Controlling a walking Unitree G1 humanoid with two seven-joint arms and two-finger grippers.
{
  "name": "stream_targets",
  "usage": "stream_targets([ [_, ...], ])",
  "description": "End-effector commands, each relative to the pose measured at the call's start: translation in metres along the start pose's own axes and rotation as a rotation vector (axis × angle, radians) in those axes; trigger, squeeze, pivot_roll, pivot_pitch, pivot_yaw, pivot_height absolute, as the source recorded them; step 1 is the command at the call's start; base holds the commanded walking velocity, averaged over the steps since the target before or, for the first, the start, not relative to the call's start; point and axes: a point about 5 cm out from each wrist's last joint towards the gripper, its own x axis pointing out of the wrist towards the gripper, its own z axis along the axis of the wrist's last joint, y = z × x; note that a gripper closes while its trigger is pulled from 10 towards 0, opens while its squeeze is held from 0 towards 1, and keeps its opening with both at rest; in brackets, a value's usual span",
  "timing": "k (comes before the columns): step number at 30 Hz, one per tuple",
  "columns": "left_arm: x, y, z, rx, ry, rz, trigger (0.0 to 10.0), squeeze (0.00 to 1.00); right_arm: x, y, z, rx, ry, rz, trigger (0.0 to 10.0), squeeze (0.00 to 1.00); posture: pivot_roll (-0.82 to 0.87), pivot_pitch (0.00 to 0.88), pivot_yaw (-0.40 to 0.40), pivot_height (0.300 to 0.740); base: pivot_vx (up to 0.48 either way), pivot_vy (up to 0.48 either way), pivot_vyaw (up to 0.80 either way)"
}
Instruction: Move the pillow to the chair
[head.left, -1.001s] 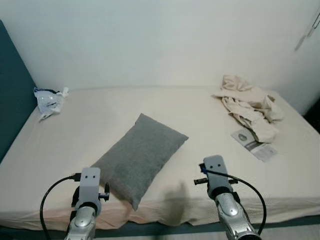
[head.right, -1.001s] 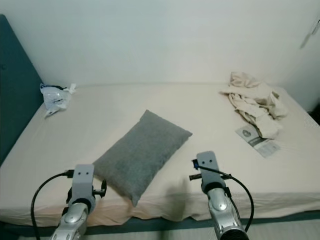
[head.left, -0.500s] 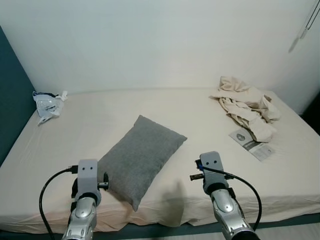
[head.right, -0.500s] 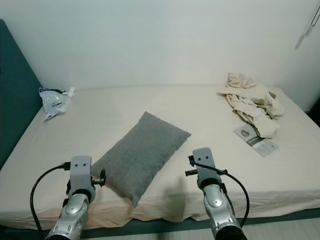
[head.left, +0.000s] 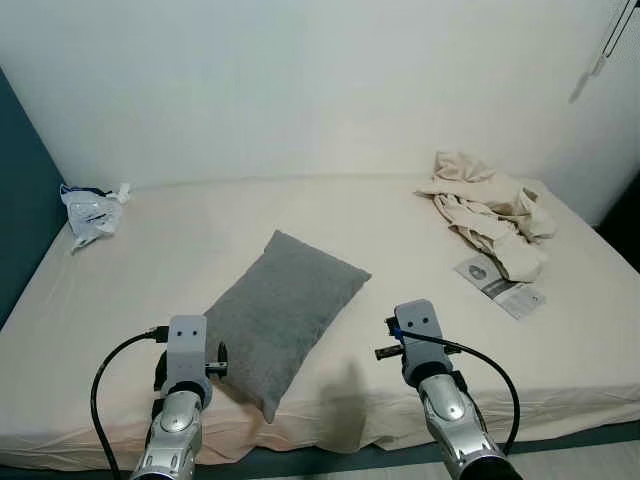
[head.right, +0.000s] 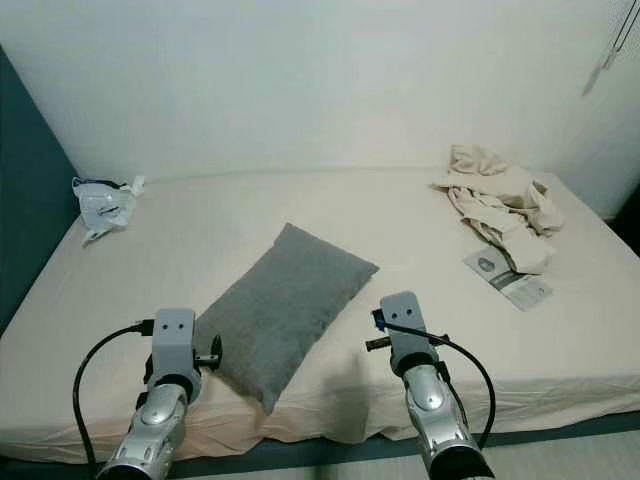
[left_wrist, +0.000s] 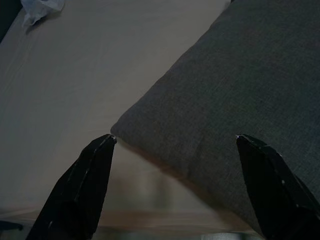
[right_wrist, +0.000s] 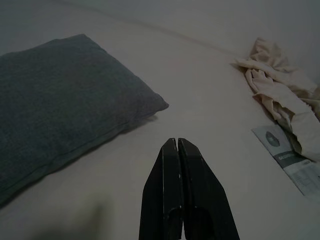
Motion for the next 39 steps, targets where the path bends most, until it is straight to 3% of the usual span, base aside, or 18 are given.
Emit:
stream_targets([
  [1,0.000,0.003,-0.003,0.025,0.011,-0.005,10.0,0.00,-0.002,0.002,-0.005,0.008,0.025,0.010,10.0,0.00,-0.02,0.048,0.028,0.740,0.000,0.000,0.00],
  [9,0.004,0.004,0.003,0.005,0.004,0.005,10.0,0.00,-0.002,0.004,-0.005,0.012,0.024,0.016,10.0,0.00,-0.02,0.050,0.045,0.740,0.000,0.000,0.00],
  [14,0.007,0.002,0.007,0.033,-0.005,-0.014,10.0,0.00,0.001,0.005,-0.003,0.058,0.036,0.002,10.0,0.00,-0.01,0.057,0.042,0.740,0.000,0.000,0.00],
  [17,0.009,0.004,0.012,-0.017,-0.006,0.016,10.0,0.00,0.003,0.008,0.001,0.077,0.024,0.013,10.0,0.00,0.00,0.060,0.037,0.726,0.000,0.000,0.00],
  [22,0.011,0.005,0.019,0.007,-0.035,0.010,10.0,0.00,0.005,0.005,0.001,0.106,0.030,0.006,10.0,0.00,0.00,0.061,0.022,0.702,0.000,0.000,0.00],
  [30,0.008,0.007,0.013,0.017,-0.017,0.012,10.0,0.00,0.006,-0.003,0.000,0.105,0.040,-0.012,10.0,0.00,-0.01,0.074,0.019,0.678,0.000,0.000,0.00],
  [35,0.007,0.006,0.012,0.016,-0.013,0.009,10.0,0.00,0.006,-0.002,-0.001,0.120,0.051,0.012,10.0,0.00,-0.01,0.075,0.020,0.678,0.000,0.000,0.00],
  [39,0.010,0.005,0.017,0.011,-0.018,0.006,10.0,0.00,0.005,0.002,-0.001,0.160,0.048,0.066,10.0,0.00,0.00,0.080,0.019,0.649,0.000,0.000,0.00],
])
